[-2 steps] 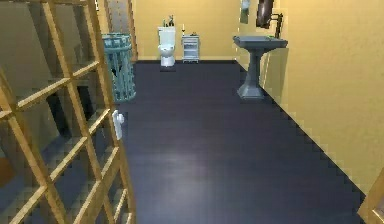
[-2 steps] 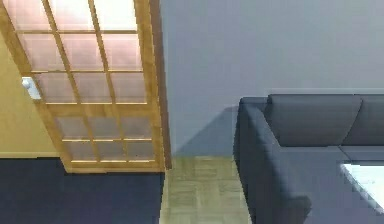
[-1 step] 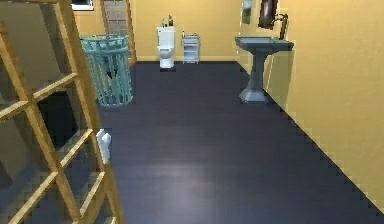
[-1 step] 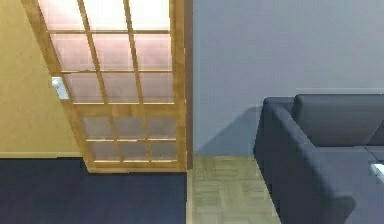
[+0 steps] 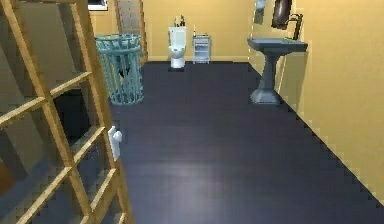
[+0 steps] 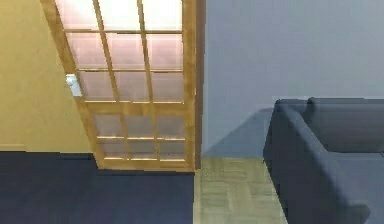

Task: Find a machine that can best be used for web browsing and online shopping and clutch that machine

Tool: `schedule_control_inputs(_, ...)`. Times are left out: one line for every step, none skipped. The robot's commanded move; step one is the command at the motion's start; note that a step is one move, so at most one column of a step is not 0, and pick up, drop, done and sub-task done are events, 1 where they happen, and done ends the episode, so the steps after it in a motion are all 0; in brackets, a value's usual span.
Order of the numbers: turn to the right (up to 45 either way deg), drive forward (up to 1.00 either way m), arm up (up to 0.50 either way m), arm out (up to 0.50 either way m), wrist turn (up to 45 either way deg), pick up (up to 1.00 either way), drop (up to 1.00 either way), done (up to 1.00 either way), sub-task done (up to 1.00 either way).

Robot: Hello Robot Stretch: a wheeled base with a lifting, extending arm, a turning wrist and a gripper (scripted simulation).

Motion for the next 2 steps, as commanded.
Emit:
schedule_control_inputs(0.0, 1.0, 0.0, 0.0, 0.0, 0.0, 0.0, 0.0, 0.0)
schedule_control_inputs(-45.0, 0.0, 0.0, 0.0, 0.0, 0.0, 0.0, 0.0, 0.0)
